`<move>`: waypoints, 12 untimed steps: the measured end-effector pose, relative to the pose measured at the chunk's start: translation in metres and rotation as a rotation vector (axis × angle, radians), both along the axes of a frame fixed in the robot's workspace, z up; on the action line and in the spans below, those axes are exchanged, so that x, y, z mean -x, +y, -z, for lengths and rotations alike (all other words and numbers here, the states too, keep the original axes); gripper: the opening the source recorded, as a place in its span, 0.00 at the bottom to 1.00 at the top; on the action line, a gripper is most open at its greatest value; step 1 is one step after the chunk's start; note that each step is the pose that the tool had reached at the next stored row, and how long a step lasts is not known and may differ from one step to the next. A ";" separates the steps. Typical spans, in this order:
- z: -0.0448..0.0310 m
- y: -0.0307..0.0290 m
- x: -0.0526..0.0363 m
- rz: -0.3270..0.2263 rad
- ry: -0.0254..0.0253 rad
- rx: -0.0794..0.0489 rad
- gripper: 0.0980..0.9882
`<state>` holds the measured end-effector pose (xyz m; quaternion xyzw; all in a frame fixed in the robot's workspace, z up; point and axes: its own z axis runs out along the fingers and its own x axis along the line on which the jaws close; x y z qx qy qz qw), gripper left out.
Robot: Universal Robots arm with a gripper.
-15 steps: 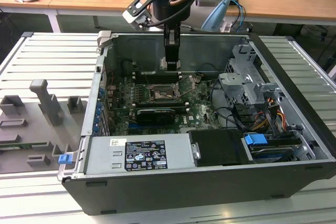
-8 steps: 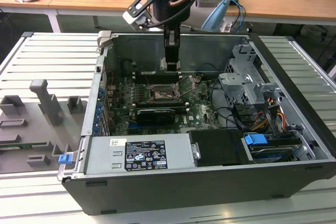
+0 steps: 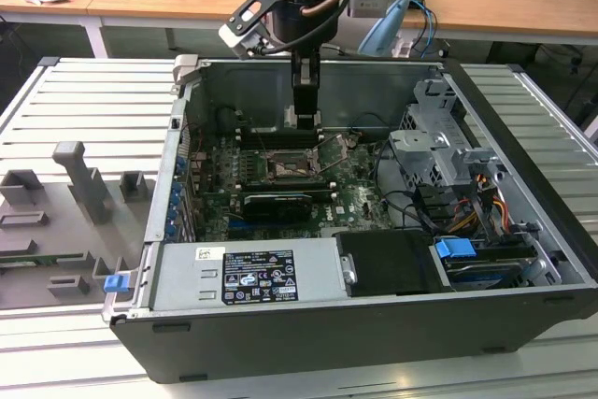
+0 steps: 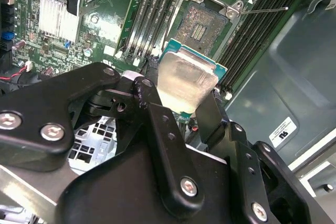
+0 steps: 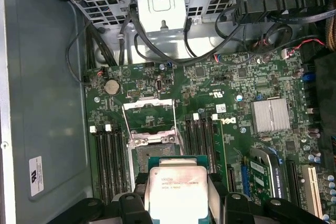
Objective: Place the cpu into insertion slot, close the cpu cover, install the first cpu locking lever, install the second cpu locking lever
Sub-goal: 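Place the cpu into insertion slot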
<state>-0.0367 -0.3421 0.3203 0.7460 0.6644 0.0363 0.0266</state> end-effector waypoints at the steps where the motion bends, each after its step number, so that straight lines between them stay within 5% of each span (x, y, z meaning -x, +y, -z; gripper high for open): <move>1: 0.0001 0.0000 0.0000 0.000 -0.0001 0.000 0.48; 12: 0.0020 0.0000 0.0013 -0.010 -0.0001 0.000 0.48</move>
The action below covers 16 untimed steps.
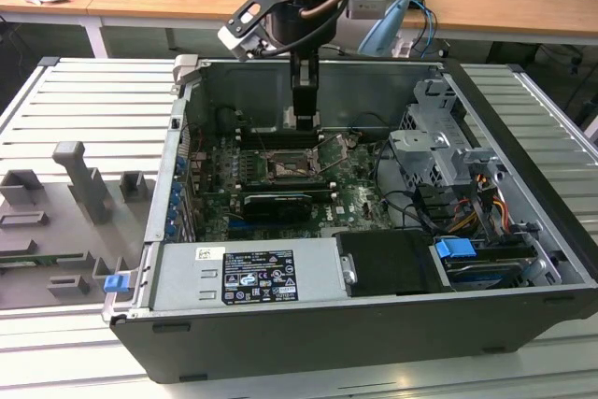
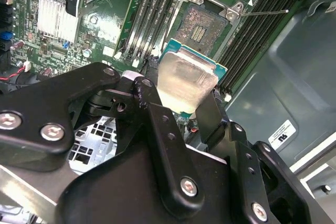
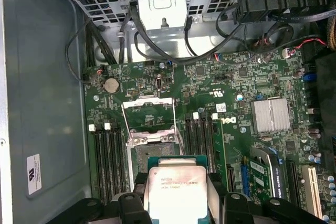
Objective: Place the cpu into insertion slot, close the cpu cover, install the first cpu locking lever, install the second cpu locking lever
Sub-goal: 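Place the cpu into insertion slot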
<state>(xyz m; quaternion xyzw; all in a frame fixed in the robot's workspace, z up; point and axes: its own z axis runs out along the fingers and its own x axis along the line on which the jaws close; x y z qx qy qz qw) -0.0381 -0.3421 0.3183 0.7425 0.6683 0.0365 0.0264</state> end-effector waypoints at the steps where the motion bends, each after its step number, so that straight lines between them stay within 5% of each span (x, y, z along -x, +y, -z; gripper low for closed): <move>1: 0.0001 0.0000 0.0002 -0.002 0.0000 0.000 0.48; 16: 0.0044 0.0004 0.0032 -0.021 0.0001 0.000 0.48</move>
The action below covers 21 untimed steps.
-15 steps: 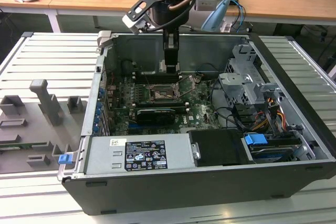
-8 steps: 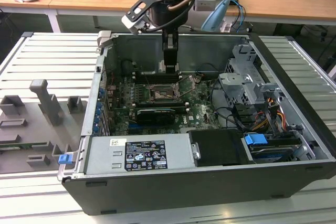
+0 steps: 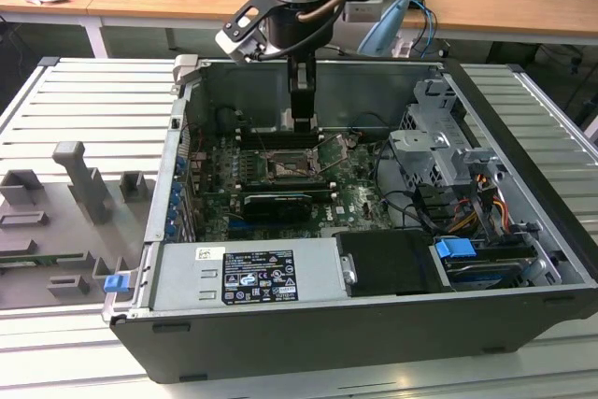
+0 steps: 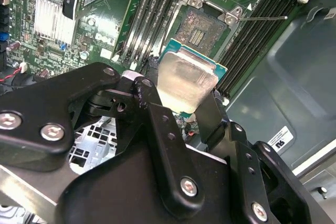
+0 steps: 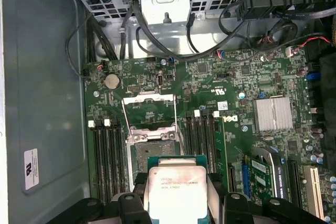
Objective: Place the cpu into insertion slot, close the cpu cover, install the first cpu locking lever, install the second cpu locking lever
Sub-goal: 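Place the cpu into insertion slot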
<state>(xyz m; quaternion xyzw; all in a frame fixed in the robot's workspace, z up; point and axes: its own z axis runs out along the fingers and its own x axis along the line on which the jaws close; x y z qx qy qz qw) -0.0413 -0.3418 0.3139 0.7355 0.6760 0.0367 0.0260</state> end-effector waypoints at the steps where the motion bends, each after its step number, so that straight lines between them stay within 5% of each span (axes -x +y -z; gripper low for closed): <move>1: 0.0003 0.0000 0.0000 -0.004 0.0000 0.000 0.48; 21: 0.0054 0.0000 0.0000 -0.024 -0.0001 0.000 0.48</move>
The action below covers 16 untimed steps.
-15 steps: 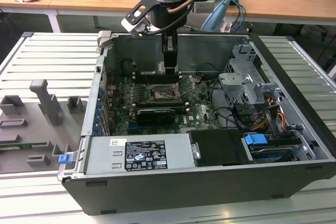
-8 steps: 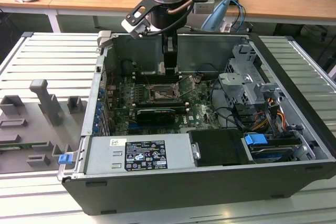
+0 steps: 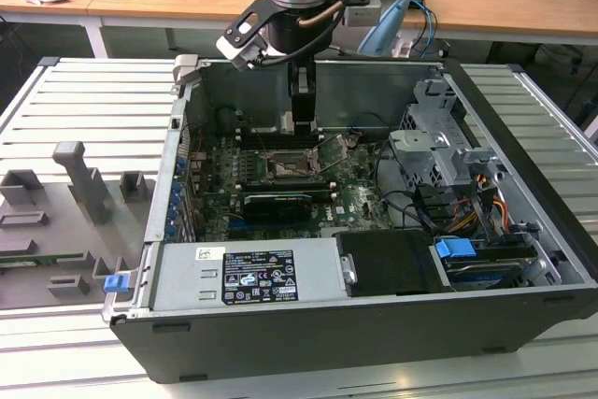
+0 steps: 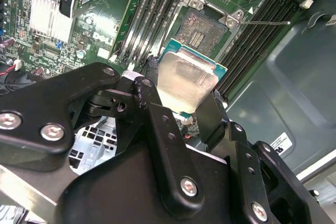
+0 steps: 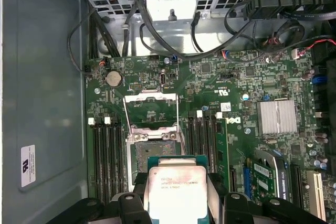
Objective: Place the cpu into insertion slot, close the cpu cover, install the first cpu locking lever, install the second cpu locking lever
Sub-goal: 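Place the cpu into insertion slot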
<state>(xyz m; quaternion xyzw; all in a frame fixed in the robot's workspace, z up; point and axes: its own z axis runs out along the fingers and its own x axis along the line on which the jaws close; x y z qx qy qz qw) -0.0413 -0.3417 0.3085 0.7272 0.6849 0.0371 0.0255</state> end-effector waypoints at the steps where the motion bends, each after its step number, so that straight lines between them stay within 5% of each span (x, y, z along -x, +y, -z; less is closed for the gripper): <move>1: 0.0001 0.0000 0.0000 0.000 0.0000 0.000 0.48; 16: 0.0033 0.0000 0.0000 -0.006 0.0000 0.000 0.48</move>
